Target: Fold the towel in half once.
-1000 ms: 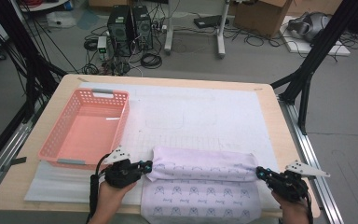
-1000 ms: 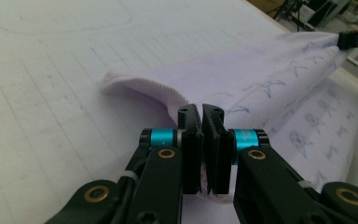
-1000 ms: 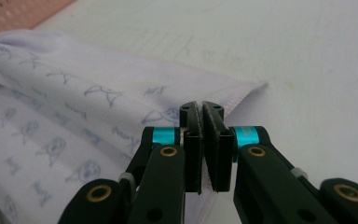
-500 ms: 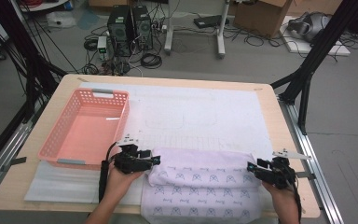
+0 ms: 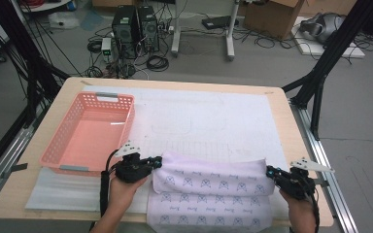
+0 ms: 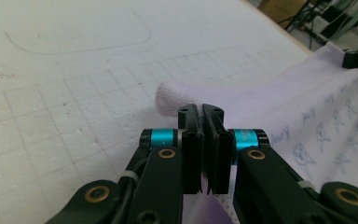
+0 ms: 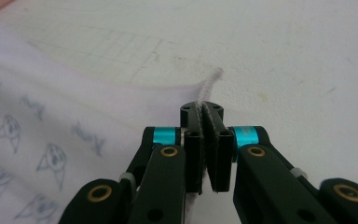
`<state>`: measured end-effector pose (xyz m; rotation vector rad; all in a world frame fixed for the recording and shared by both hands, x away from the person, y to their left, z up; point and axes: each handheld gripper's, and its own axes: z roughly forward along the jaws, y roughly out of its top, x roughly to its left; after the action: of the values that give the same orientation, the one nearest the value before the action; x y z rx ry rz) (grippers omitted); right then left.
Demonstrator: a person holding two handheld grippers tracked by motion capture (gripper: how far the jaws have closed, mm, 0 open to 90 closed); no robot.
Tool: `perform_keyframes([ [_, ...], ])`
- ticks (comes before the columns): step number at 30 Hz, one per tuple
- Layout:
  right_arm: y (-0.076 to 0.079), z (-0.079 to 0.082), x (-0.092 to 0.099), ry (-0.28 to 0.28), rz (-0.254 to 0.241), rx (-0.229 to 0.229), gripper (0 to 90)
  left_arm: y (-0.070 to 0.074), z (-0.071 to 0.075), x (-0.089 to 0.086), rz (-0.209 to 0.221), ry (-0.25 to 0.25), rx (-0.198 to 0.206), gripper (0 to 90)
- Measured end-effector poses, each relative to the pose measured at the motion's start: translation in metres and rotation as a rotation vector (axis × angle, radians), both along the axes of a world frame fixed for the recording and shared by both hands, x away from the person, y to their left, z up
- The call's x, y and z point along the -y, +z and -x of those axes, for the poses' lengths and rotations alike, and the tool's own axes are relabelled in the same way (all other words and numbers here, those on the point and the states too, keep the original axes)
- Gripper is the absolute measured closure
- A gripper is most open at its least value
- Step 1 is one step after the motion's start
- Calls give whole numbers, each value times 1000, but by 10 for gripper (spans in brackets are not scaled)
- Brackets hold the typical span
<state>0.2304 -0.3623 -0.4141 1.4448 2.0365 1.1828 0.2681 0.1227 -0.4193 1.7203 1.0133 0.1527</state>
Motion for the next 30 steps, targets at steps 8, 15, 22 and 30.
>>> perform_keyframes([
  [8,4,45,2,43,-7,-30,865,1,40,-13,26,-91,-17,856],
  [15,-13,65,0,13,25,-104,627,-17,52,-18,-59,-113,-43,554],
  [22,-8,39,-4,-10,26,-38,510,-16,31,-15,-121,17,25,433],
  [30,-25,1,-20,24,91,-87,494,-23,24,-16,-104,-9,-32,548],
])
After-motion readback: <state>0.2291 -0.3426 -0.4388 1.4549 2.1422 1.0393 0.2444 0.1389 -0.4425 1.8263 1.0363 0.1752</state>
